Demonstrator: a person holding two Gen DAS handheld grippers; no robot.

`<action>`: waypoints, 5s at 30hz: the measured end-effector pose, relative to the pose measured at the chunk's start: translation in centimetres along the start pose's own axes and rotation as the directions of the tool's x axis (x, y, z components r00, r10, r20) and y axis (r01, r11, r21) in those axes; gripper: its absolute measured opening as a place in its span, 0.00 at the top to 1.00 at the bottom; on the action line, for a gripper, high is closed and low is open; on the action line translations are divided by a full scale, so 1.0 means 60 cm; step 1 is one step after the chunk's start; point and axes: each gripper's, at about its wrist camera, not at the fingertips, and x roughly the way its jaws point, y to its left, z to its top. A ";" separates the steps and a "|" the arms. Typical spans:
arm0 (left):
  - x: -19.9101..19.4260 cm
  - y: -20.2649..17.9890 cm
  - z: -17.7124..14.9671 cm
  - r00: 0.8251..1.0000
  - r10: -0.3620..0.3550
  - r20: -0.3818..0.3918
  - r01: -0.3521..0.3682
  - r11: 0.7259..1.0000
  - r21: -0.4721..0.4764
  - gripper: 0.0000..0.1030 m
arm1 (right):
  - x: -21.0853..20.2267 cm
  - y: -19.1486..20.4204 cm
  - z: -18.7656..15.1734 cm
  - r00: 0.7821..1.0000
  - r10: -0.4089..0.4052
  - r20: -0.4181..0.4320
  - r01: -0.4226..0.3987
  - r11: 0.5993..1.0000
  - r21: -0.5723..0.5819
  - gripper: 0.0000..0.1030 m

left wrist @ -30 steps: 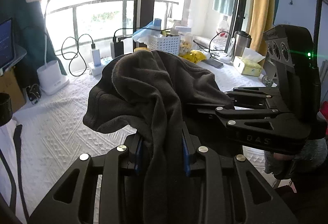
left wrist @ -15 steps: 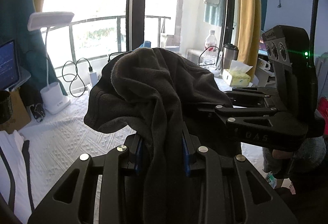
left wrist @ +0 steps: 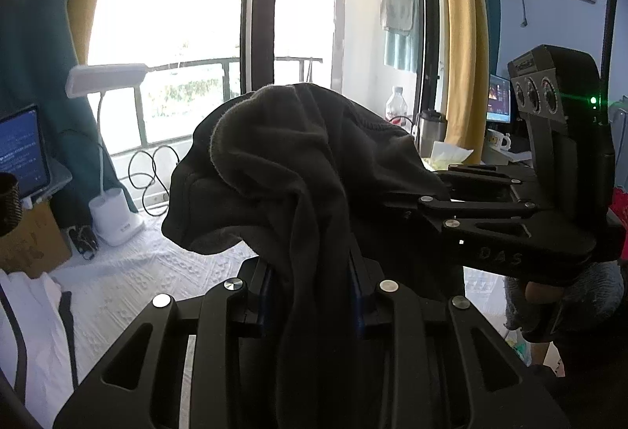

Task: Fold small clothes
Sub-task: 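Lift the grey shirt high with both tools and swing it toward the white cloth, then lower the held grey shirt onto the bedspread with both tools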

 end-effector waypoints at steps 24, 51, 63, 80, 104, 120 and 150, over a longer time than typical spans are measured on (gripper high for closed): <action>-0.066 0.044 0.022 0.989 0.063 0.135 -0.063 0.998 -0.001 0.72 | -0.042 0.066 0.066 0.990 0.042 0.133 -0.026 0.993 -0.116 0.78; -0.185 0.132 -0.024 0.943 0.254 0.214 -0.248 0.967 -0.054 0.72 | -0.040 0.213 0.112 0.952 0.242 0.188 -0.189 0.947 -0.259 0.78; -0.243 0.163 -0.056 0.926 0.335 0.175 -0.330 0.942 -0.056 0.72 | -0.035 0.289 0.116 0.929 0.333 0.164 -0.275 0.914 -0.298 0.78; -0.198 0.193 -0.077 0.939 0.330 0.098 -0.324 0.943 -0.072 0.72 | 0.036 0.275 0.097 0.944 0.319 0.084 -0.293 0.928 -0.232 0.79; -0.014 0.301 -0.104 0.950 0.275 -0.149 -0.293 0.949 -0.119 0.72 | 0.278 0.195 0.060 0.945 0.304 -0.119 -0.314 0.947 -0.073 0.78; 0.078 0.388 -0.162 0.930 0.217 -0.297 -0.289 0.930 -0.228 0.72 | 0.428 0.178 0.007 0.915 0.297 -0.273 -0.309 0.951 0.002 0.78; 0.158 0.506 -0.157 0.856 0.266 -0.443 -0.396 0.888 -0.232 0.73 | 0.566 0.072 -0.024 0.872 0.272 -0.406 -0.223 0.961 0.164 0.54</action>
